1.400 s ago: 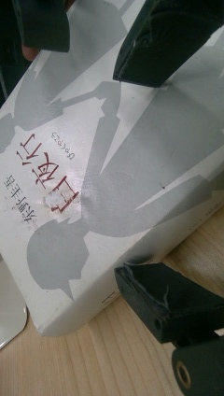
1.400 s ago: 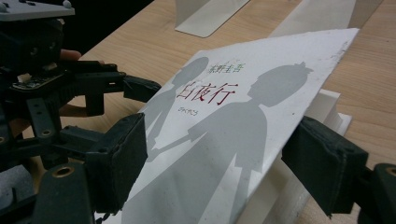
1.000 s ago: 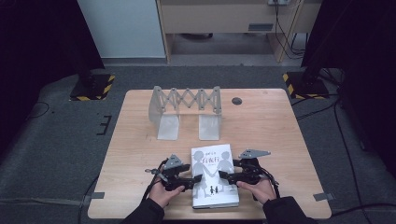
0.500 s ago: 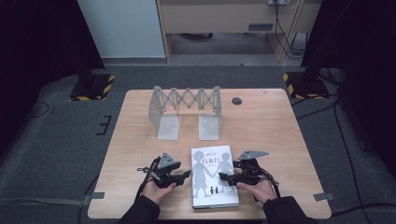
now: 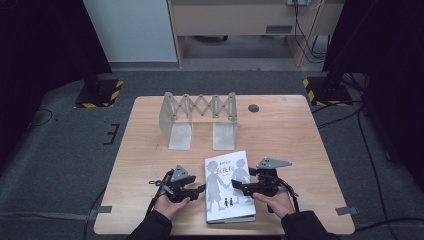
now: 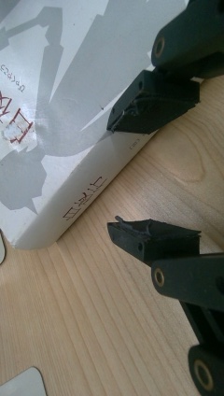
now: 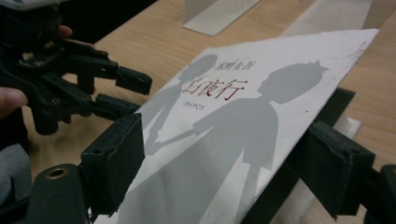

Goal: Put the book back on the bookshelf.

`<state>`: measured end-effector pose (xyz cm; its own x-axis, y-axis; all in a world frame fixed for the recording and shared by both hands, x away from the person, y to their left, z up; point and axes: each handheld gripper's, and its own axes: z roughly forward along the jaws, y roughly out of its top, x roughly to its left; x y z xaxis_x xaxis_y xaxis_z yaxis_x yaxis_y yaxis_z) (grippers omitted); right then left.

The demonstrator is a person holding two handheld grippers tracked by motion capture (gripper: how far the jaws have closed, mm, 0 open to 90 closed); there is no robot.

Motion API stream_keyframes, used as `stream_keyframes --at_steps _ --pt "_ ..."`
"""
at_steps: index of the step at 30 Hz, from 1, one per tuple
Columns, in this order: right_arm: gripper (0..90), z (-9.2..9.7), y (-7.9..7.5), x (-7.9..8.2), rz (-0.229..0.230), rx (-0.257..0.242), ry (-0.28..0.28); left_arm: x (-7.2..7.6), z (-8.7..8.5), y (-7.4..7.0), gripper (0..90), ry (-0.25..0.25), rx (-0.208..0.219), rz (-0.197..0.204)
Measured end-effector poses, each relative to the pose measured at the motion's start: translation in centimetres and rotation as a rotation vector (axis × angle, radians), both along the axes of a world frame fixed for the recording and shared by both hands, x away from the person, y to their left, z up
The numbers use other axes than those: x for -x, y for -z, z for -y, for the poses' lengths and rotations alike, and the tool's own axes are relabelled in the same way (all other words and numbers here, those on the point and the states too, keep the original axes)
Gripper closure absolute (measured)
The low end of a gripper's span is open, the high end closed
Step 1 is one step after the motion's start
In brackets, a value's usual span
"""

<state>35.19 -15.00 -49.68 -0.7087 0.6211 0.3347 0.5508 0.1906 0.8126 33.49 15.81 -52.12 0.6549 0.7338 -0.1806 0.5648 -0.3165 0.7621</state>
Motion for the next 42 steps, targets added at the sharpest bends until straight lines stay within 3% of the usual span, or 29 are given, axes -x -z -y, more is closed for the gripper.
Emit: stream_keyframes --at_steps 3,7,8,9,13,20,28,32,38,42 --pt "24.0 0.0 -0.2 -0.2 -0.014 -0.034 0.004 -0.1 0.0 0.0 44.9 0.001 0.007 0.003" --pt "30.4 -0.1 0.1 -0.4 -0.055 -0.025 0.001 -0.1 -0.1 0.1 44.1 -0.003 0.014 0.002" --pt "34.4 -0.2 0.4 -0.5 -0.09 -0.022 -0.014 -0.1 -0.1 0.1 43.1 -0.004 0.014 0.002" --pt "34.4 -0.2 0.4 -0.5 -0.09 -0.022 -0.014 -0.1 -0.1 0.1 43.1 -0.006 0.013 0.003" --pt "44.0 -0.4 0.8 -1.0 -0.17 -0.015 -0.034 -0.3 -0.2 0.0 36.1 -0.016 0.006 0.002" --pt "58.6 -0.1 0.6 -1.5 -0.26 -0.092 -0.025 -0.3 0.2 -0.7 26.8 -0.014 0.086 0.011" --pt "65.9 -0.2 -0.1 -1.7 -0.29 -0.122 -0.004 -0.3 0.9 -0.8 23.6 0.012 0.099 0.01" --pt "68.6 -0.3 -0.6 -1.6 -0.275 -0.12 0.001 -0.3 1.0 -0.8 22.2 0.017 0.11 0.01" --pt "76.9 0.2 -1.6 -1.5 -0.249 -0.172 0.007 -0.3 1.0 -0.8 20.0 0.018 0.125 0.007" --pt "78.3 0.3 -1.9 -1.3 -0.22 -0.181 -0.002 -0.3 1.2 -0.7 18.4 0.026 0.144 -0.005"
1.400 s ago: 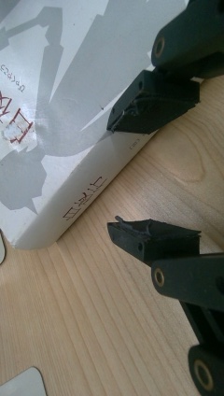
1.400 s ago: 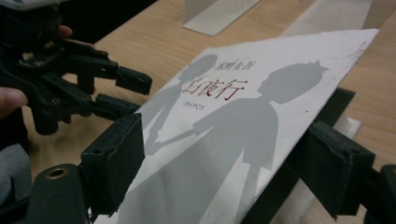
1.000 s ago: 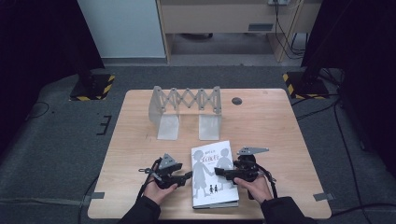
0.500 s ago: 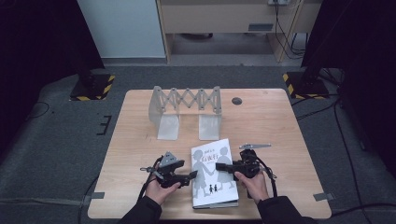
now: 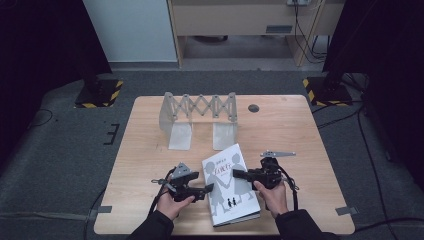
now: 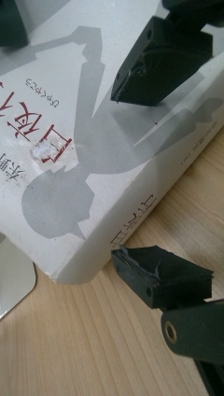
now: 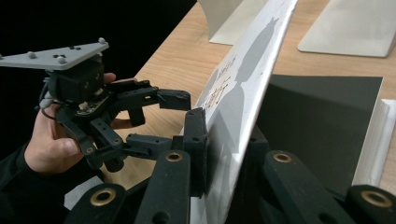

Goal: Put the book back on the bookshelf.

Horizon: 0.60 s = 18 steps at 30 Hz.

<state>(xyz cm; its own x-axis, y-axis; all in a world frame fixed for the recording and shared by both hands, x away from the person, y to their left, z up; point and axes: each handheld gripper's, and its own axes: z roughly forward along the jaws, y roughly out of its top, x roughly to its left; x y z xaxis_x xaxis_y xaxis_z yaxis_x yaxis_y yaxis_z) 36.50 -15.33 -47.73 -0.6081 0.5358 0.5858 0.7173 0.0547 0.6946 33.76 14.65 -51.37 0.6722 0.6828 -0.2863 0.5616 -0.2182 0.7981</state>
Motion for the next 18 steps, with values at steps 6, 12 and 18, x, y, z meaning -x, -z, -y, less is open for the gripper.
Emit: stream_keyframes --at_steps 6,12,18 --pt "79.7 0.0 -0.9 0.5 0.07 -0.008 -0.016 0.0 0.0 0.0 12.1 0.016 0.047 -0.006" --pt "80.6 0.2 -1.4 0.9 0.103 -0.021 -0.023 0.0 0.3 0.3 5.9 0.035 0.079 -0.017" --pt "81.3 0.5 -1.7 1.1 0.141 -0.04 -0.043 0.1 0.7 0.7 0.0 0.049 0.125 -0.025"
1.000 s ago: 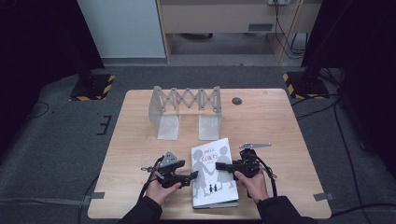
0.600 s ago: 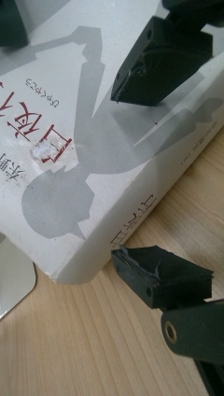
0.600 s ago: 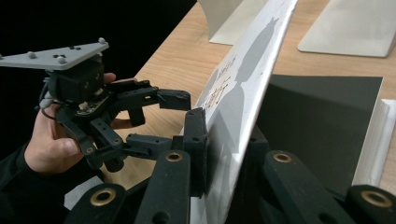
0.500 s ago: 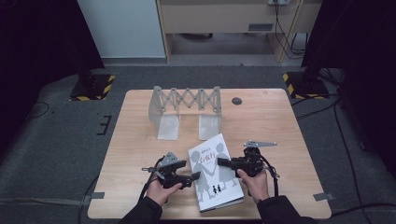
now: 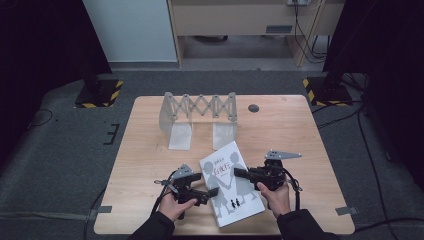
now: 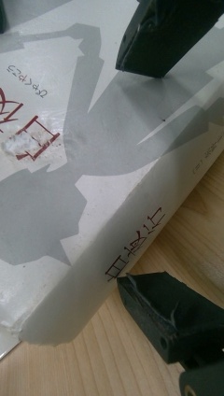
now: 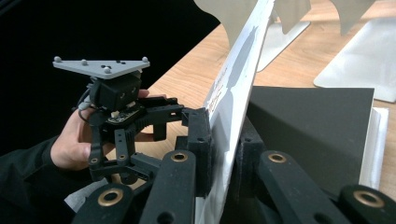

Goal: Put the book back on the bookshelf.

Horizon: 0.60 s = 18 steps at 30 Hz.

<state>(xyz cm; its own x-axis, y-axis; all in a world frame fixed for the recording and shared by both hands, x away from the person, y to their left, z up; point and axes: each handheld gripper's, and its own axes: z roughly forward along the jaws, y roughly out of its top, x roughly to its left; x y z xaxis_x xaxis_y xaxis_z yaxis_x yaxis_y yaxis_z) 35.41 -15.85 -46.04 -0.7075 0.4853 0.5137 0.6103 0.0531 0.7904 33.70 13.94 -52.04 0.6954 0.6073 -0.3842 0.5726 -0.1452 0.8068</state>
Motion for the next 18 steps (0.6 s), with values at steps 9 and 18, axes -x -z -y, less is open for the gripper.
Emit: stream_keyframes --at_steps 9,18 --pt "81.7 0.2 -0.2 0.1 0.02 -0.02 -0.004 -0.2 0.0 0.6 0.0 0.006 0.07 -0.043" --pt "83.1 0.4 -0.9 0.4 0.061 -0.074 -0.026 0.2 1.0 1.2 0.0 0.071 0.111 -0.127"
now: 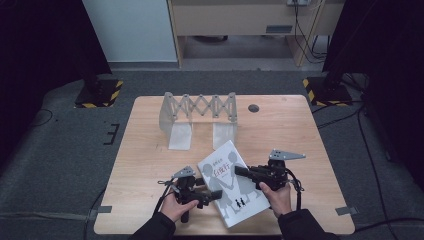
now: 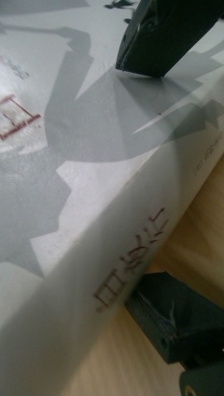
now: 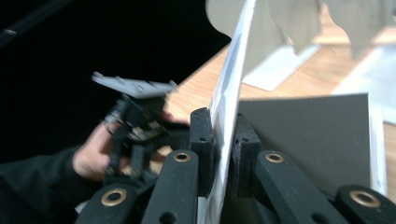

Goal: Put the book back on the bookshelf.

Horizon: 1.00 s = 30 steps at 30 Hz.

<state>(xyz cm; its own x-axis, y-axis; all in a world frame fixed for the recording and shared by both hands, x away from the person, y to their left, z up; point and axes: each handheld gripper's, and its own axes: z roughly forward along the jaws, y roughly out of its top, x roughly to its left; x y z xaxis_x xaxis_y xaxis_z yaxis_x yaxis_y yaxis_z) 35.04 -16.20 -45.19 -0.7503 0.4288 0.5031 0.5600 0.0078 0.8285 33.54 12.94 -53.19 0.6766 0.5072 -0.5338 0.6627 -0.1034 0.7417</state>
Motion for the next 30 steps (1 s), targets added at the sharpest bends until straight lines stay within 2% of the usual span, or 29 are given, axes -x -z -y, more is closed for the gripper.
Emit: stream_keyframes --at_steps 2,4,6,10,12,15,23,25,28,30 --pt "83.2 0.0 -0.3 0.0 0.002 0.018 0.004 -0.1 0.1 0.3 0.0 -0.006 0.01 -0.007" --pt "83.2 0.1 0.0 -0.3 -0.024 0.021 0.016 -0.3 0.1 0.4 0.0 -0.005 0.009 -0.019" --pt "83.1 0.1 0.3 -0.5 -0.039 0.027 0.02 -0.4 0.1 0.6 0.0 -0.005 0.01 -0.038" --pt "82.2 0.0 0.5 -0.7 -0.051 0.072 0.035 -0.5 0.1 1.3 0.0 0.0 0.026 -0.091" --pt "81.5 0.1 0.8 -1.0 -0.077 0.088 0.039 -0.5 0.1 1.3 0.3 -0.002 0.029 -0.093" --pt "79.7 0.3 1.1 -1.2 -0.088 0.094 0.039 -0.5 0.1 1.3 0.7 0.0 0.025 -0.094" --pt "64.5 0.2 1.5 -1.2 -0.008 0.234 0.049 -0.5 0.0 1.3 3.5 -0.014 0.022 -0.098" --pt "60.1 0.1 1.8 -1.3 0.001 0.277 0.048 -0.5 0.0 1.3 4.3 -0.016 0.021 -0.096" --pt "54.3 0.1 2.1 -1.4 0.007 0.302 0.044 -0.4 0.1 1.3 4.6 -0.022 0.018 -0.094" --pt "48.6 -0.1 2.4 -1.5 -0.003 0.348 0.039 -0.4 0.1 1.3 5.1 -0.024 0.017 -0.09"
